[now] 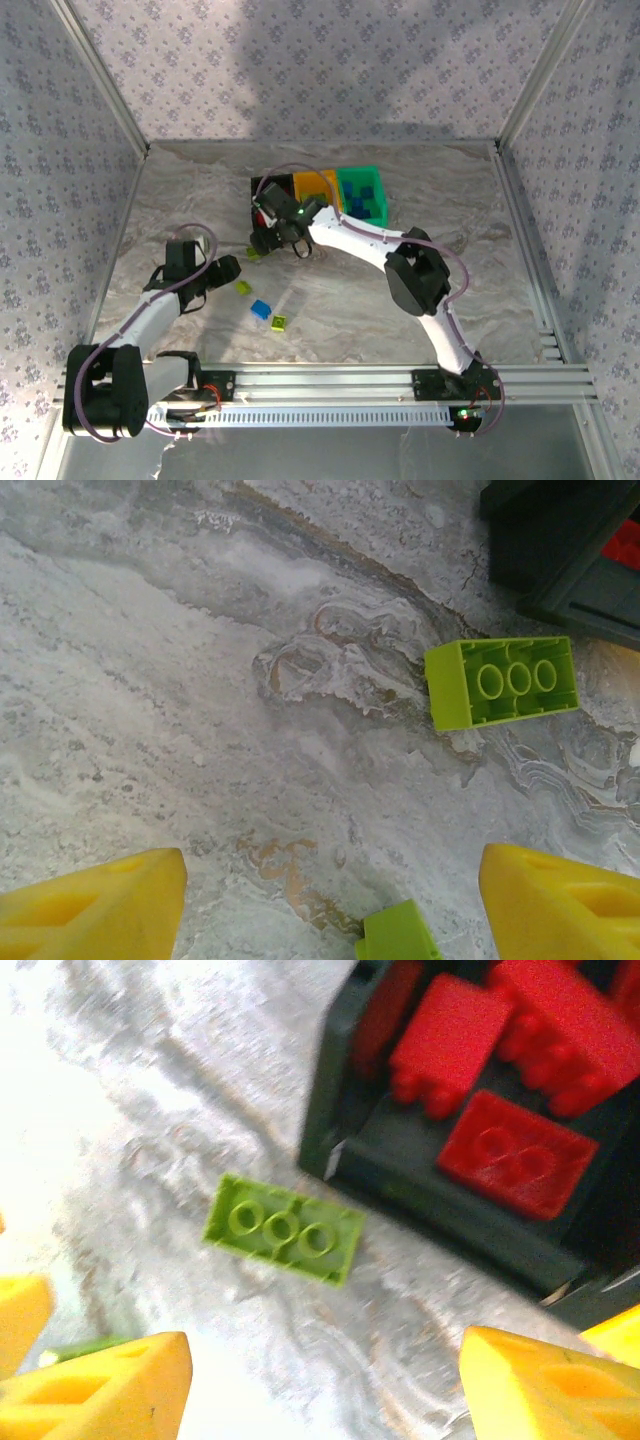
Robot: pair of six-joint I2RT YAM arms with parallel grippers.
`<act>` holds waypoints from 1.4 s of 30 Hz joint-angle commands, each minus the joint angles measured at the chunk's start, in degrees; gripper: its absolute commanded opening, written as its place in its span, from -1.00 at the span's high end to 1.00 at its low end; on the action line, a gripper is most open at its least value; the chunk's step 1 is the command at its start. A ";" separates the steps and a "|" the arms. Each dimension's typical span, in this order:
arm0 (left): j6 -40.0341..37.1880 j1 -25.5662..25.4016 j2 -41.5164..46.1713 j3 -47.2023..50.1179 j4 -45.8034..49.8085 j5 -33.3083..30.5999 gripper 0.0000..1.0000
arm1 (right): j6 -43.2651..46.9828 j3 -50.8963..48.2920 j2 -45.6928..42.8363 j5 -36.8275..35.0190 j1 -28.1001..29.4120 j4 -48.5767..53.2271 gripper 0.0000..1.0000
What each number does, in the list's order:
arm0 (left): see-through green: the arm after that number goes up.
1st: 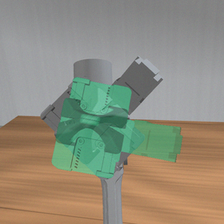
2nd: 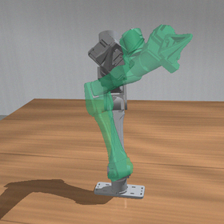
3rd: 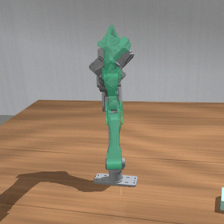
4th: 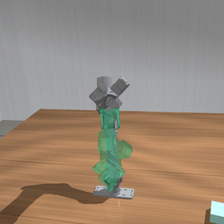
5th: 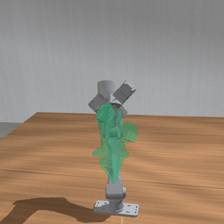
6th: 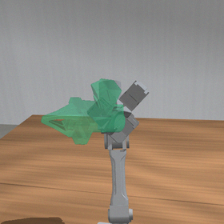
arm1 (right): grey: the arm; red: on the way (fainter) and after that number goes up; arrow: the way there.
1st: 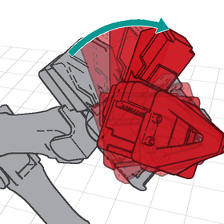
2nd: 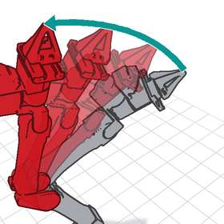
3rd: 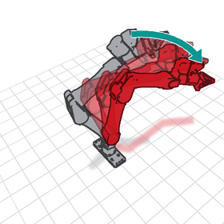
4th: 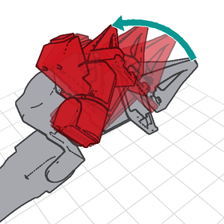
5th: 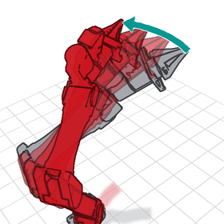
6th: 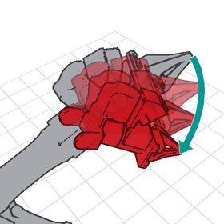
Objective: Sort the legos into containers by color
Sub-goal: Place the lego in the container, then pick up the lego from the center of the table.
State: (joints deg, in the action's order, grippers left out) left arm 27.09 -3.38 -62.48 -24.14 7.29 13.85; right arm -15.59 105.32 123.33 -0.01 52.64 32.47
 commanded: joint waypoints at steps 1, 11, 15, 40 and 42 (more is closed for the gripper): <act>-0.20 -0.07 -0.35 0.15 -1.22 1.45 -0.54 | -0.91 -1.99 -0.63 1.79 0.96 -2.84 -0.48; 1.59 0.03 5.25 1.33 1.75 -5.43 -0.49 | -6.09 4.01 7.83 0.64 1.39 -4.65 -0.74; 2.41 0.19 8.50 2.49 2.45 -7.60 -0.48 | -6.58 6.44 10.47 0.51 1.55 -4.08 -0.88; 2.21 0.23 7.92 2.92 1.06 -5.68 -0.48 | -6.91 18.36 21.64 -10.53 4.45 1.70 -0.49; 2.18 0.30 7.87 2.84 1.14 -5.50 -0.48 | -6.82 19.11 22.25 -11.06 4.43 1.72 -0.39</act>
State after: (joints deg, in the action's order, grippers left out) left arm 29.08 -3.36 -54.52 -21.52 9.13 7.29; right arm -22.50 122.43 143.00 -10.22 56.77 32.62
